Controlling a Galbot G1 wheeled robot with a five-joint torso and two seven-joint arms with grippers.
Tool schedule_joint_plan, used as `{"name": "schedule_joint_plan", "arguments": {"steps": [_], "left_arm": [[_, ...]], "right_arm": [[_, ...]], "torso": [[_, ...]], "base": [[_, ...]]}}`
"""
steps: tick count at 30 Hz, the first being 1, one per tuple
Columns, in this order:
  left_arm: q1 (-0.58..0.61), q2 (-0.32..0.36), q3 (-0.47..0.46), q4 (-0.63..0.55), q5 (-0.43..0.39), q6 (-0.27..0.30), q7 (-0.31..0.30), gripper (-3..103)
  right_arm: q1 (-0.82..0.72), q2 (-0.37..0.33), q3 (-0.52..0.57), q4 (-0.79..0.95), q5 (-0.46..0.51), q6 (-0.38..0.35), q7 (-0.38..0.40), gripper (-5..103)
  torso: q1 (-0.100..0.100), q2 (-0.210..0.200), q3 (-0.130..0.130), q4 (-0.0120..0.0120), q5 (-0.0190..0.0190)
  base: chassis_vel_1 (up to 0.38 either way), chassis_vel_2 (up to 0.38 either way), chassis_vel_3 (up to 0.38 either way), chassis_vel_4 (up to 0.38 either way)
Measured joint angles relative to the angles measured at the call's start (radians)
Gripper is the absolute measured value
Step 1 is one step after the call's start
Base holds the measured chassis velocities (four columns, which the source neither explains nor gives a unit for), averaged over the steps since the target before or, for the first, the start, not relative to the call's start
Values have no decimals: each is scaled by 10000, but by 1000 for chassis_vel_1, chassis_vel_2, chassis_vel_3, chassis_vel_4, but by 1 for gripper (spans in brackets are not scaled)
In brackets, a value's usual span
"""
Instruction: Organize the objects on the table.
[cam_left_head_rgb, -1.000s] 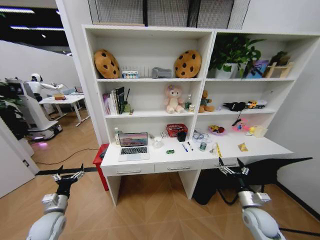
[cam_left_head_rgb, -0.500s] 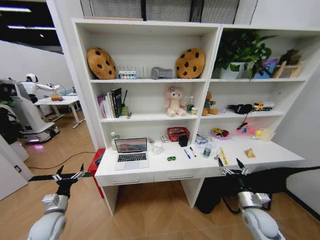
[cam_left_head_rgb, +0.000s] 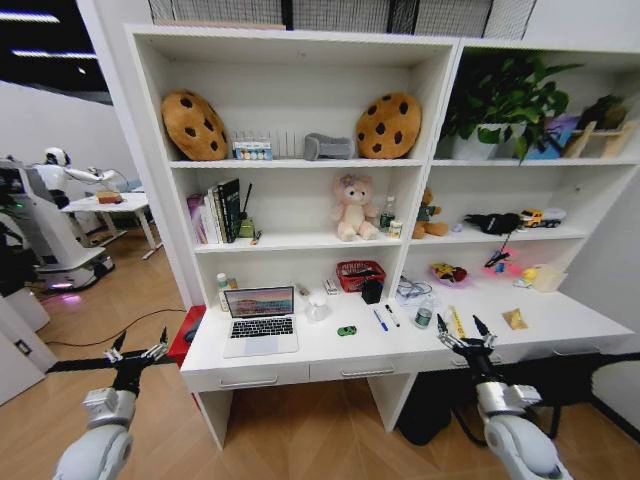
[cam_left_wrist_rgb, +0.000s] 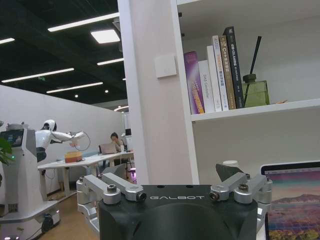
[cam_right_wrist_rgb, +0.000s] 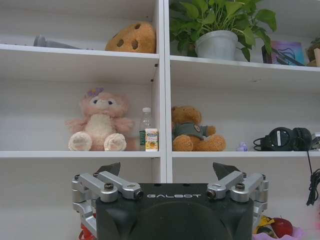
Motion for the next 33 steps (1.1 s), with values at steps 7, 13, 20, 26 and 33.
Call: {"name": "schedule_joint_plan", "arguments": {"steps": [7,13,20,26,33], "left_arm": [[22,-20,-21,16,0,-3,2,99],[44,-35,-46,10,-1,-11,6,99],[43,-25,-59,17,-14,-16,10,99],[40,-28,-60,20,-17,-22,14,99],[39,-21,-58,-5,-55,-17,15,99]], "right_arm": [[3,31,-1,-7,-23,-23,-22,100],[22,38,-1,-26,-35,-30,-22,100],[24,48,-1,-24,-44,-33,-21,100],[15,65,-8,-17,-51,-91,75,100],[-17,85,-42,31,-47,-174,139,100]], "torso": [[7,-3,1,2,4],[5,-3,1,3,1],[4,-3,1,2,1],[5,-3,1,0,-1],[12,-7,3,3,1]], "base": [[-167,163,163,-172],[-141,138,139,-136],[-128,122,132,-129],[-143,138,134,-132],[-70,86,83,-59]]}}
